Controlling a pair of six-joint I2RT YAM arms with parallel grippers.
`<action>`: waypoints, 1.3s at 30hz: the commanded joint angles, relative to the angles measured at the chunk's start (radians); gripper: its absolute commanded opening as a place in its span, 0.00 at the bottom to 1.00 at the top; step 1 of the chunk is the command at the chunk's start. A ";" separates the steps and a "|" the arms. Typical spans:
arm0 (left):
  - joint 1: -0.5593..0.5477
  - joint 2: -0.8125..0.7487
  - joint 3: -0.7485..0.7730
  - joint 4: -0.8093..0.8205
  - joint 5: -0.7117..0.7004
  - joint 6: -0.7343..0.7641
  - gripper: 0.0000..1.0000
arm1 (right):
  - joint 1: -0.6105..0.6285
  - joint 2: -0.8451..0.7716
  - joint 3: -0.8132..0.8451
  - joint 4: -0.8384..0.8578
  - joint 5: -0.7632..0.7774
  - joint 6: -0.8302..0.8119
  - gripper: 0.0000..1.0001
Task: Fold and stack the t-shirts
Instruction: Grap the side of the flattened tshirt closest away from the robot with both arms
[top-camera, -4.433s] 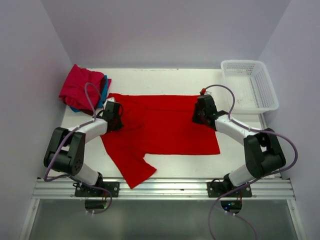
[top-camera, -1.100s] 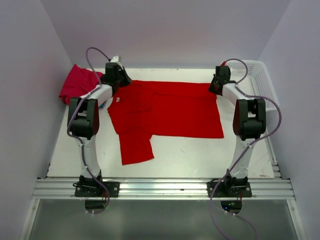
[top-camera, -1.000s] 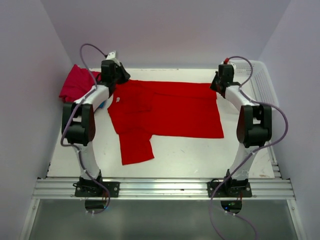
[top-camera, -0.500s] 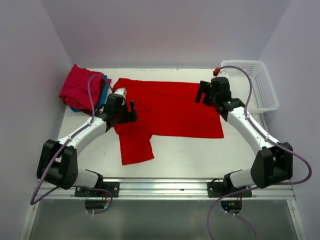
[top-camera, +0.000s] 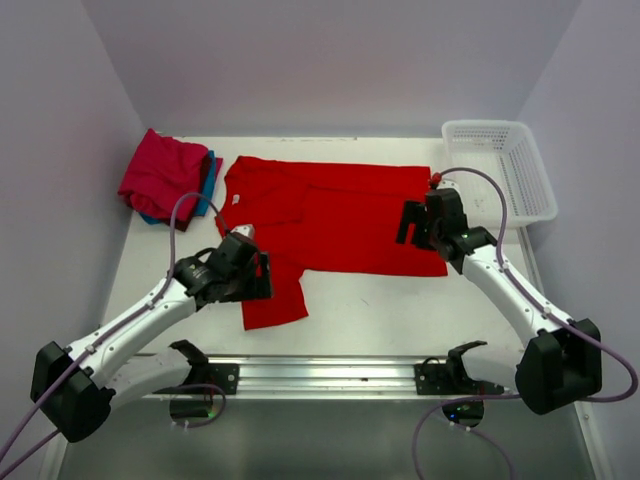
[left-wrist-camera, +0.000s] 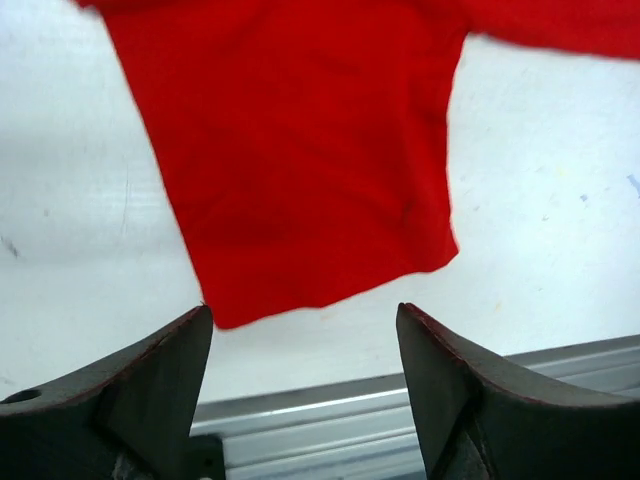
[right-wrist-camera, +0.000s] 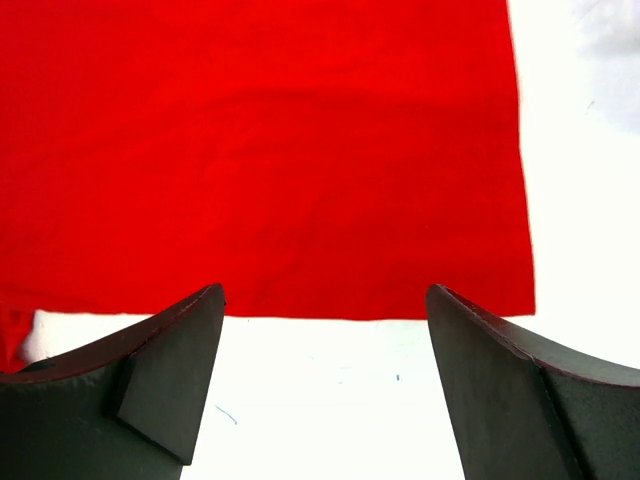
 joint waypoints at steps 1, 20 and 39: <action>-0.047 -0.037 -0.035 -0.186 -0.059 -0.127 0.77 | 0.003 -0.041 -0.028 0.000 -0.051 0.016 0.85; -0.181 0.226 -0.118 -0.007 -0.113 -0.196 0.46 | 0.003 -0.122 -0.088 0.012 -0.071 0.024 0.84; -0.179 0.239 -0.081 -0.120 -0.237 -0.302 0.42 | 0.005 -0.119 -0.087 0.008 -0.069 0.022 0.84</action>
